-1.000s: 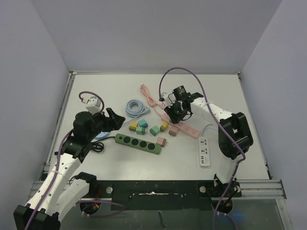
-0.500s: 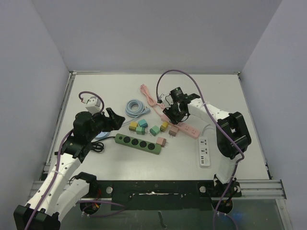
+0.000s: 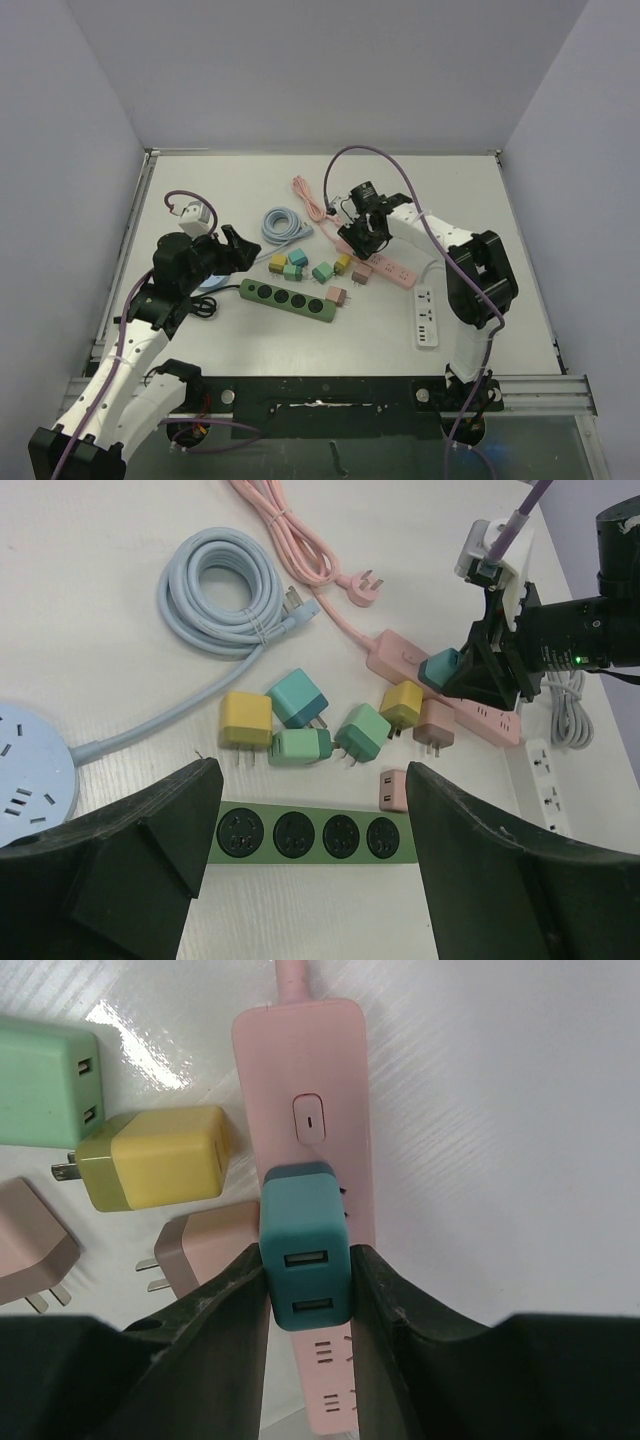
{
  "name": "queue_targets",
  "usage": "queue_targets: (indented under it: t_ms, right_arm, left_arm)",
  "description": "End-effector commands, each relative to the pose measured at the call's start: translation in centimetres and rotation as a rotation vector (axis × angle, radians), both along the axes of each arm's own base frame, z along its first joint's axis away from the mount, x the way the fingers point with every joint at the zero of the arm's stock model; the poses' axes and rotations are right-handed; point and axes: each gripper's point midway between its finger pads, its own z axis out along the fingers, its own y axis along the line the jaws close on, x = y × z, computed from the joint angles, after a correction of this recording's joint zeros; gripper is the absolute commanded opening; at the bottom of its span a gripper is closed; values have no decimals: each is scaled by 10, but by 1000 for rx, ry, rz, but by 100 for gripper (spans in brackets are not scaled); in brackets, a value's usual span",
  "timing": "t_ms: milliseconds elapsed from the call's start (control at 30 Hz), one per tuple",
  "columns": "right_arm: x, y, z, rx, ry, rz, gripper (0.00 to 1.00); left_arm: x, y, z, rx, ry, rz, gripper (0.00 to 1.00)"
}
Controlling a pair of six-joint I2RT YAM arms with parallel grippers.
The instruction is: Insert the plug
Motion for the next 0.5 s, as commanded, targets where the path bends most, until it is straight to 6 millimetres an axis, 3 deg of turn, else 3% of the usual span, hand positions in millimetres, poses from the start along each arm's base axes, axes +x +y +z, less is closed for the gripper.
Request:
queue_targets:
  t_ms: [0,133,200,333,467]
  right_arm:
    - [26,-12,-46,-7,-53,-119,0]
    - [61,13,2,159,-224,-197,0]
    - [78,15,19,199,-290,-254,0]
    - [100,11,31,207,-346,-326,0]
    - [108,10,40,218,-371,-358,0]
  left_arm:
    - [7,-2,17,-10,-65,-7,73]
    - [9,-8,20,-31,-75,-32,73]
    - [10,-9,19,-35,-70,-36,73]
    - [11,-12,13,-37,-46,-44,73]
    - [13,-15,7,-41,-22,-57,73]
